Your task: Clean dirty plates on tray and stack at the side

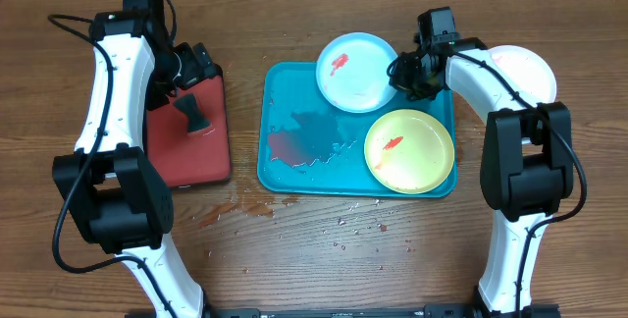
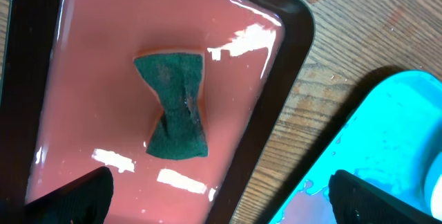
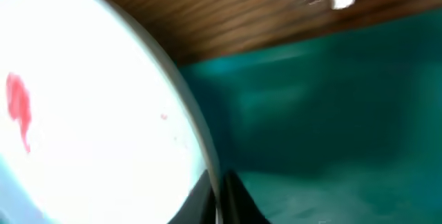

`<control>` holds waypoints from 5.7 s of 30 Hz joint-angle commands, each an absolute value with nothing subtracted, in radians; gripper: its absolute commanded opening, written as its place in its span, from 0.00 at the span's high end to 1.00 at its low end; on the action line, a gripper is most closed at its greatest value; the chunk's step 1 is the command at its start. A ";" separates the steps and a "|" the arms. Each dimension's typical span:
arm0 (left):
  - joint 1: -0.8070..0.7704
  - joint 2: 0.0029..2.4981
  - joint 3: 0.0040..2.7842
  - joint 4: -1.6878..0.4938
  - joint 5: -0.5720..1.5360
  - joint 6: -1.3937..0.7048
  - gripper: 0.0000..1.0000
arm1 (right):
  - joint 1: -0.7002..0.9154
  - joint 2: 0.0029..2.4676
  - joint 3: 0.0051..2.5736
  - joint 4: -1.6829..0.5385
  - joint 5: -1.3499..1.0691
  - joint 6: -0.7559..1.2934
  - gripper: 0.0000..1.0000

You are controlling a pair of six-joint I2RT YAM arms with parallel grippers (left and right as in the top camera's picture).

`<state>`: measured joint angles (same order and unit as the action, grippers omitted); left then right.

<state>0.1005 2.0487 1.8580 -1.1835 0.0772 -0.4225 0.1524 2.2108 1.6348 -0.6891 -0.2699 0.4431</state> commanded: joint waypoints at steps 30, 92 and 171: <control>-0.163 2.074 1.852 -1.235 -0.046 -0.345 0.23 | 0.381 2.222 1.637 -0.854 -0.217 0.249 0.96; 0.199 2.143 1.883 -1.265 -0.064 -0.442 0.31 | 0.440 2.222 1.637 -0.858 -0.176 0.149 0.96; 0.105 2.040 1.874 -1.371 0.237 -0.265 0.96 | 0.440 2.222 1.637 -0.833 -0.180 0.214 0.96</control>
